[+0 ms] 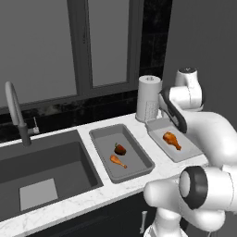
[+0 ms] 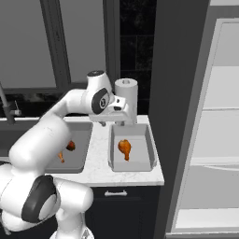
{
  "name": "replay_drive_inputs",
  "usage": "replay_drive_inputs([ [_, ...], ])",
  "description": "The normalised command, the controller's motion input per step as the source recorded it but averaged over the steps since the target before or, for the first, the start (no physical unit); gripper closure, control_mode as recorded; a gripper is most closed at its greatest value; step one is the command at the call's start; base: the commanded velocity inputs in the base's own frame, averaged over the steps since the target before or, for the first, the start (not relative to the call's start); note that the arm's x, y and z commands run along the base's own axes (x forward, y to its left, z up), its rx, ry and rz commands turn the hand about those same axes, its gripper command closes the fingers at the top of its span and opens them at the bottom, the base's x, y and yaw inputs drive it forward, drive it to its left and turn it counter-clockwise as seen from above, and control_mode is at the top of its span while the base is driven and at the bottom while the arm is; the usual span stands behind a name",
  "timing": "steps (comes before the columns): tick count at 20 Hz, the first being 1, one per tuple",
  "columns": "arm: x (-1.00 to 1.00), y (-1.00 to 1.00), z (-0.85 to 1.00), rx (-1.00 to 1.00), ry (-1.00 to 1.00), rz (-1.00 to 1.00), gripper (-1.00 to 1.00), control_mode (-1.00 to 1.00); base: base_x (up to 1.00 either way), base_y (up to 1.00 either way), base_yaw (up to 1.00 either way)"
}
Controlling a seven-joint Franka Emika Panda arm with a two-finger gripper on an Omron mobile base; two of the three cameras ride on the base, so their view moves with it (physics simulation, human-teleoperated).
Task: Place one bell pepper and one chicken drumstick in each tupperware on the nearby counter, to pack two identical lunches.
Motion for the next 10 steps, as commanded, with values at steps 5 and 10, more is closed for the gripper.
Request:
replay_drive_inputs([
  [5, -0.98, 0.39, 0.62, 0.00, -0.08, 0.00, -1.00, -1.00, 0.00, 0.00, 0.00],
  [10, -0.85, 0.41, 0.61, 0.09, -0.19, 0.00, -1.00, -1.00, 0.00, 0.00, 0.00],
])
